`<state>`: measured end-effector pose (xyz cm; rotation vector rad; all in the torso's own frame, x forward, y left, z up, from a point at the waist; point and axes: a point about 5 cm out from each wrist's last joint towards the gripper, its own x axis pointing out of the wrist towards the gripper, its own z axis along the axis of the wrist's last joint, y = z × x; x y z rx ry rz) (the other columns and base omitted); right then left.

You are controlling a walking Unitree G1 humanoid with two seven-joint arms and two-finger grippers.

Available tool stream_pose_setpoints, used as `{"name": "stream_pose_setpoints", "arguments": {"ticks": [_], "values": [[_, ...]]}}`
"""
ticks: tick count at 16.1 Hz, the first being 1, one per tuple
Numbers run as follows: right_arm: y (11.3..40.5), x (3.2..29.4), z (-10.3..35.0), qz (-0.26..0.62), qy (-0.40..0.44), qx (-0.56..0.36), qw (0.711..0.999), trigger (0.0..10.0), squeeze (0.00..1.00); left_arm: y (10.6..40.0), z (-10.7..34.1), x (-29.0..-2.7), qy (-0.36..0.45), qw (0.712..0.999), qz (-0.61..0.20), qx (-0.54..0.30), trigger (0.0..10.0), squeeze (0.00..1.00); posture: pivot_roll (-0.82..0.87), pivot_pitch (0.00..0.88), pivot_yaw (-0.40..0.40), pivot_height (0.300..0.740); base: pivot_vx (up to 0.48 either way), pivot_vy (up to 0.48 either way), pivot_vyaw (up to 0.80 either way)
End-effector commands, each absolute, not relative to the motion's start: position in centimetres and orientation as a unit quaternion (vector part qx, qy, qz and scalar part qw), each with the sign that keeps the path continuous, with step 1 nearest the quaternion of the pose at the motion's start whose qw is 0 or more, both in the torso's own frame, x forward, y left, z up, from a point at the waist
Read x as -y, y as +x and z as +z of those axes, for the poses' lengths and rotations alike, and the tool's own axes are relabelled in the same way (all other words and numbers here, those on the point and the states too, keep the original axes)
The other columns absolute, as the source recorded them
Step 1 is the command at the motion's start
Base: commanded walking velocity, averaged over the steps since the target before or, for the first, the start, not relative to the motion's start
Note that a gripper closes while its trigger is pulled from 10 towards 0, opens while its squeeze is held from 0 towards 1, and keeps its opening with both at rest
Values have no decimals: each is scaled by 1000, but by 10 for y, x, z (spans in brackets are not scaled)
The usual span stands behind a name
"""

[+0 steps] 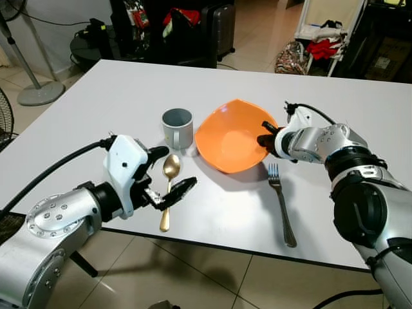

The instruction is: Setting the table

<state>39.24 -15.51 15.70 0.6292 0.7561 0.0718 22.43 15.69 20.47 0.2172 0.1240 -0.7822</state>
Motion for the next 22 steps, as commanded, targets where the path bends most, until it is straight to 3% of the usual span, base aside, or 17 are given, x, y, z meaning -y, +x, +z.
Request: {"name": "stream_pose_setpoints", "arguments": {"ticks": [1,2,5,16,20,21,22], "values": [[398,153,168,37,320,-341,883,10000,576,223,206,-156,112,915,-383,-63,10000,0,-13,48,26,740,0,0,0],[398,153,168,34,324,-339,883,10000,710,223,206,-156,112,915,-383,-62,10000,0,-13,48,26,740,0,0,0],[398,159,167,23,322,-331,887,10000,796,223,206,-157,118,914,-383,-62,10000,0,-13,42,27,740,0,0,0],[384,183,165,66,318,-378,867,10000,804,222,203,-159,119,914,-381,-67,10000,0,-35,4,47,740,0,0,0],[367,190,187,107,323,-370,865,10000,761,218,203,-163,109,919,-372,-69,10000,0,-49,6,68,740,0,0,0],[359,191,195,118,304,-355,877,10000,722,218,204,-165,106,924,-362,-65,10000,0,-46,8,67,740,0,0,0],[347,195,205,107,235,-316,913,10000,0,220,206,-166,102,932,-342,-53,10000,0,-51,12,65,740,0,0,0]]}}
